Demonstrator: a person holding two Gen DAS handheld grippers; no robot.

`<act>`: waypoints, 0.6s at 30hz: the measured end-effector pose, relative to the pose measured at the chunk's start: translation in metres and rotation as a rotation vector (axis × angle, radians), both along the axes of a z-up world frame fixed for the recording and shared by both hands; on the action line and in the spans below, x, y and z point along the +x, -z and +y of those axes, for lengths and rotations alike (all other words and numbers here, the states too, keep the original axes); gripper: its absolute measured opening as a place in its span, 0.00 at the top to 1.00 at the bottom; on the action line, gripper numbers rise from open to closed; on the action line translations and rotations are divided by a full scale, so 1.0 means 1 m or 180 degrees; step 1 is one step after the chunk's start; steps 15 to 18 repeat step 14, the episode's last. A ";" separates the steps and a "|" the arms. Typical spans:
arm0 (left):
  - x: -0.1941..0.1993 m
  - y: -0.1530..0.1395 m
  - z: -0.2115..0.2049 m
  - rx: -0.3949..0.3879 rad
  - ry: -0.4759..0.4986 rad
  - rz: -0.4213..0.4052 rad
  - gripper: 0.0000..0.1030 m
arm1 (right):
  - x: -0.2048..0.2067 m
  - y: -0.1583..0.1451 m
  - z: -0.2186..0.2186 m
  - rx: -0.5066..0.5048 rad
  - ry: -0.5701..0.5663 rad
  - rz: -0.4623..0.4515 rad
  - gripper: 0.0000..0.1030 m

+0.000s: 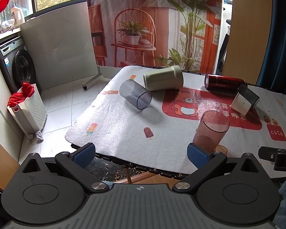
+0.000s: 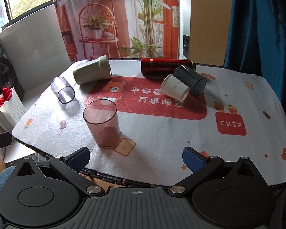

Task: Flip cup upright

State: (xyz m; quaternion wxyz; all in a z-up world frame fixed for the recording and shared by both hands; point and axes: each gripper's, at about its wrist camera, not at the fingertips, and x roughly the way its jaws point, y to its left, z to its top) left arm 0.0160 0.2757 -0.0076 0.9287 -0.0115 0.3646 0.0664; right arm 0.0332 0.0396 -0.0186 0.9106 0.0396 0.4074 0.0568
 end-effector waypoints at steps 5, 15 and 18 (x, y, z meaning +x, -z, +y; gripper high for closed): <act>-0.001 0.000 -0.001 0.0006 0.0015 0.0006 0.00 | -0.001 -0.001 -0.001 0.0004 0.0023 -0.0025 0.00; -0.004 -0.002 0.000 0.0015 0.0041 -0.0047 0.00 | -0.002 0.000 0.000 0.0000 0.0024 -0.0026 0.00; -0.004 -0.002 0.000 0.0015 0.0041 -0.0047 0.00 | -0.002 0.000 0.000 0.0000 0.0024 -0.0026 0.00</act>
